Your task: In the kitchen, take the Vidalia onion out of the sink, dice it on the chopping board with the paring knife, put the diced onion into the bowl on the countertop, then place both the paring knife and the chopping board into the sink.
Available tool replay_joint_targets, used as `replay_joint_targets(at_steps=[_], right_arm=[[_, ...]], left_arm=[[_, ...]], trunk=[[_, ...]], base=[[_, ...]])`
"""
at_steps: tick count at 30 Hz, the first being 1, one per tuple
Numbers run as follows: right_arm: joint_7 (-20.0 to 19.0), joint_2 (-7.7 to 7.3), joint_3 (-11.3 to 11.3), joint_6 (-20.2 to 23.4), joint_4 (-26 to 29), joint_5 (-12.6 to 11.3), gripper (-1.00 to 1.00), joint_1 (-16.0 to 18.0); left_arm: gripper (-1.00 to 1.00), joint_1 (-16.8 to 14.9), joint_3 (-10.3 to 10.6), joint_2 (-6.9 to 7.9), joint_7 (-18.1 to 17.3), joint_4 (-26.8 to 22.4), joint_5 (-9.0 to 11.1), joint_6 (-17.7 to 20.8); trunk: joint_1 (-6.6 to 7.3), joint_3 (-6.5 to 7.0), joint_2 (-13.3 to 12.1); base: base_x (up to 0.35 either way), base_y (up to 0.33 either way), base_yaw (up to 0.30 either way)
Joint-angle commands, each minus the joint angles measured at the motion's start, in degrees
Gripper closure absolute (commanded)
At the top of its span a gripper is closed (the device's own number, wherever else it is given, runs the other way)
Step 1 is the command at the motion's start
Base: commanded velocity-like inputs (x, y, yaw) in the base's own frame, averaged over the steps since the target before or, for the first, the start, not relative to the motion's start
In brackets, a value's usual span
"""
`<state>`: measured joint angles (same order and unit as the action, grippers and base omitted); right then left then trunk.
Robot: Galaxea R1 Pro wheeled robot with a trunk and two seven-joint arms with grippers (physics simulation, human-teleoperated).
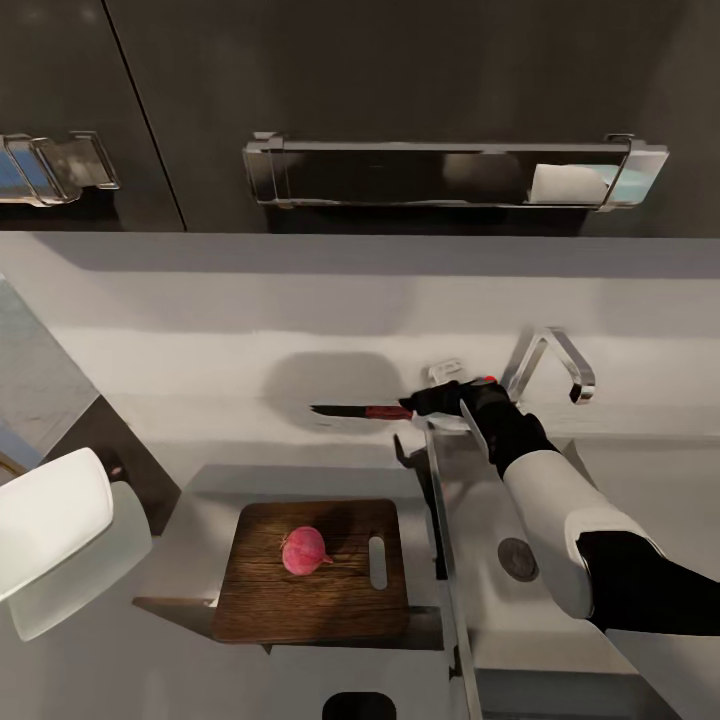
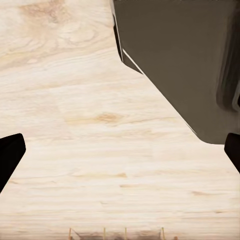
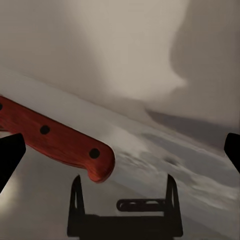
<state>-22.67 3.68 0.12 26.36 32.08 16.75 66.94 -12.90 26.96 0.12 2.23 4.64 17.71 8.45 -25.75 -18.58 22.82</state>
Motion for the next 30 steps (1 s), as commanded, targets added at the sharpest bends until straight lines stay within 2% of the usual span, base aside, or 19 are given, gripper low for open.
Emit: replay_joint_targets(at_steps=[1,12,19,30], right_arm=[[-0.39,0.01,-0.03,0.2,0.09,0.69,-1.0,0.03],[-0.83,0.32,-0.07,0.12,-0.07,0.68,-1.0,0.03],[-4.14,0.52,-0.11,-0.04,-0.03,0.67,-1.0,0.03],[-4.51,0.61,-0.2,-0.22,-0.02,0.65,-1.0,0.0]], left_arm=[[-1.0,-0.03,0.47,-0.02,0.06,0.02,0.57,0.17],[-1.0,-0.02,0.49,0.03,0.06,0.02,0.57,0.17],[-1.0,-0.02,0.47,0.05,0.06,0.02,0.57,0.17],[-1.0,-0.02,0.47,0.05,0.12,0.02,0.57,0.17]], trunk=[[-0.03,-0.09,0.1],[-0.03,-0.09,0.1],[-0.03,-0.09,0.1],[-0.03,-0.09,0.1]], base=[[0.0,0.0,0.0],[0.0,0.0,0.0],[0.0,0.0,0.0],[0.0,0.0,0.0]])
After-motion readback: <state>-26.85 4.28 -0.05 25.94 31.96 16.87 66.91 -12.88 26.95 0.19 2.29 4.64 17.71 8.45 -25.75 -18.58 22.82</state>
